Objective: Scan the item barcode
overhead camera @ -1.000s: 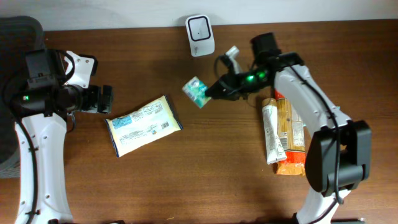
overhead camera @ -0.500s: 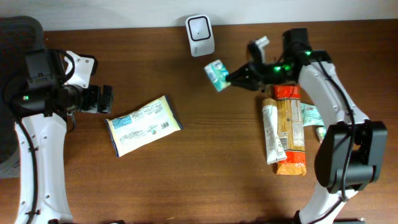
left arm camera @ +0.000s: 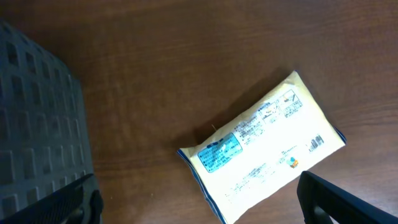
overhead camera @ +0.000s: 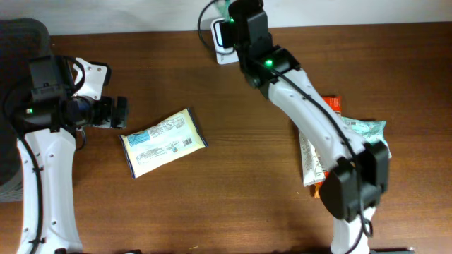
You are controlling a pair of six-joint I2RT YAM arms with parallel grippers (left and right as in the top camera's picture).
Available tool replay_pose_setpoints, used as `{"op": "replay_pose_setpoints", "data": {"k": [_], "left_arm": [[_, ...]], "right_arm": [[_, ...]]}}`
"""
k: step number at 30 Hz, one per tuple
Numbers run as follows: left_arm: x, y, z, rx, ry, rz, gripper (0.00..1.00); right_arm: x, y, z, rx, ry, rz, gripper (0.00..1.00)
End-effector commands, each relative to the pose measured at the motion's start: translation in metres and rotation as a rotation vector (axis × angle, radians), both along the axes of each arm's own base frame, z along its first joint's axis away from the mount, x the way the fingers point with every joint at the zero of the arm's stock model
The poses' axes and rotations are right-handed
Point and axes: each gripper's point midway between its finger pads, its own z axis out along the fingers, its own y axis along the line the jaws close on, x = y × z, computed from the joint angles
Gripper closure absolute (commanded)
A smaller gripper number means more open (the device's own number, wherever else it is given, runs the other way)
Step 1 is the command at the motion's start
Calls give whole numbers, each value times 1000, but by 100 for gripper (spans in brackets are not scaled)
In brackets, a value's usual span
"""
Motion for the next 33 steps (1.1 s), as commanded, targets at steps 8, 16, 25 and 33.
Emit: {"op": "replay_pose_setpoints", "data": {"k": [8,16,25,33], "left_arm": [[1,-1,5,2,-16,-16,1],[1,-1,5,2,-16,-16,1],[1,-1,5,2,-16,-16,1],[1,-1,5,2,-16,-16,1]], "right_arm": [[61,-8,-156,-411,45,-22,96],[57,-8,-124,-393,11,-26,96],[-77,-6,-32,-1,380,163,96],[-206,-84,-104,-80,978,-75,96]]}}
